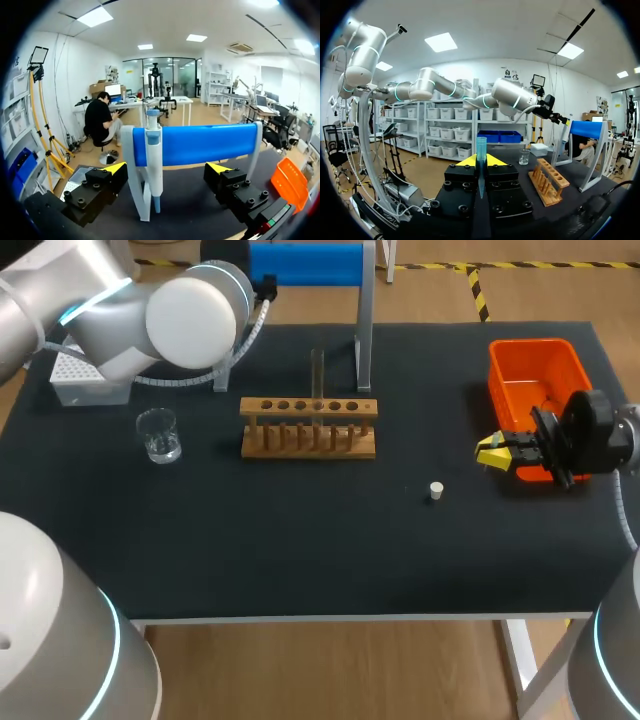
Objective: Invert the test tube, pick up the pipette, mount the tip to pipette, aspirate from beaker and dispense into the tube, eject the tip, return the pipette, and cap with the stopper.
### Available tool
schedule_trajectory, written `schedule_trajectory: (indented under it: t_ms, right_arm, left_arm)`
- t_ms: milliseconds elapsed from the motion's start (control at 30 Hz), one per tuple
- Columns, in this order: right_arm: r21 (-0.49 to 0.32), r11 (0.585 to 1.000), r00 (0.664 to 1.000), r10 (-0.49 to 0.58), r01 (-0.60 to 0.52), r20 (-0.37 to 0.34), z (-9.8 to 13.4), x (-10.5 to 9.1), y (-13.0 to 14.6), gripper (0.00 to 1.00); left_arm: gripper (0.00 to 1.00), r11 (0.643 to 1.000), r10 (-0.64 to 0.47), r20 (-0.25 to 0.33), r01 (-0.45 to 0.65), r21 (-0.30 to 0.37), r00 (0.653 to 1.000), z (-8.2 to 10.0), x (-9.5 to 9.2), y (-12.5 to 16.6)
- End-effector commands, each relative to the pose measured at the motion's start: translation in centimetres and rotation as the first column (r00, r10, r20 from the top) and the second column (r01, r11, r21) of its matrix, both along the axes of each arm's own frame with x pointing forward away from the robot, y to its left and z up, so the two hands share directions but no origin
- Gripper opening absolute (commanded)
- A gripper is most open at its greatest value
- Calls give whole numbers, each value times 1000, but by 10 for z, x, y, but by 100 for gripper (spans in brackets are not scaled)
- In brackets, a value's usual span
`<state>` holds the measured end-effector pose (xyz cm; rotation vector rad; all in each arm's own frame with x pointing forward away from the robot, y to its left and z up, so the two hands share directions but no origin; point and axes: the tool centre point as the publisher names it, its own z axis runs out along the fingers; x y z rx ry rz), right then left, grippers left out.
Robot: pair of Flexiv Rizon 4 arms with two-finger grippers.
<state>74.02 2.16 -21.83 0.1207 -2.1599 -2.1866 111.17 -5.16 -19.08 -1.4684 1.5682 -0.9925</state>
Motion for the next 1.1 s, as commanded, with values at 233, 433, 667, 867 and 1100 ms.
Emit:
schedule_trajectory:
  t_ms: [233, 433, 667, 867, 1100]
  right_arm:
    - [0, 1000, 1000, 1, -1, 0, 0, 0, -1, 0]
    - [0, 1000, 1000, 1, -1, 0, 0, 0, -1, 0]
    - [0, 1000, 1000, 1, -1, 0, 0, 0, -1, 0]
    - [0, 1000, 1000, 1, -1, 0, 0, 0, -1, 0]
    - [0, 1000, 1000, 1, -1, 0, 0, 0, -1, 0]
  left_arm:
    - [100, 1000, 6, 13, -6, -9, 1000, -3, 12, -2]
    - [84, 1000, 3, 10, -2, -4, 1000, -6, 17, -3]
    - [81, 1000, -2, 6, 2, 0, 1000, -8, 24, -3]
    - [82, 1000, -3, 10, 3, 13, 1000, -7, 30, -3]
    - [83, 1000, -2, 16, 2, 17, 1000, -7, 36, -2]
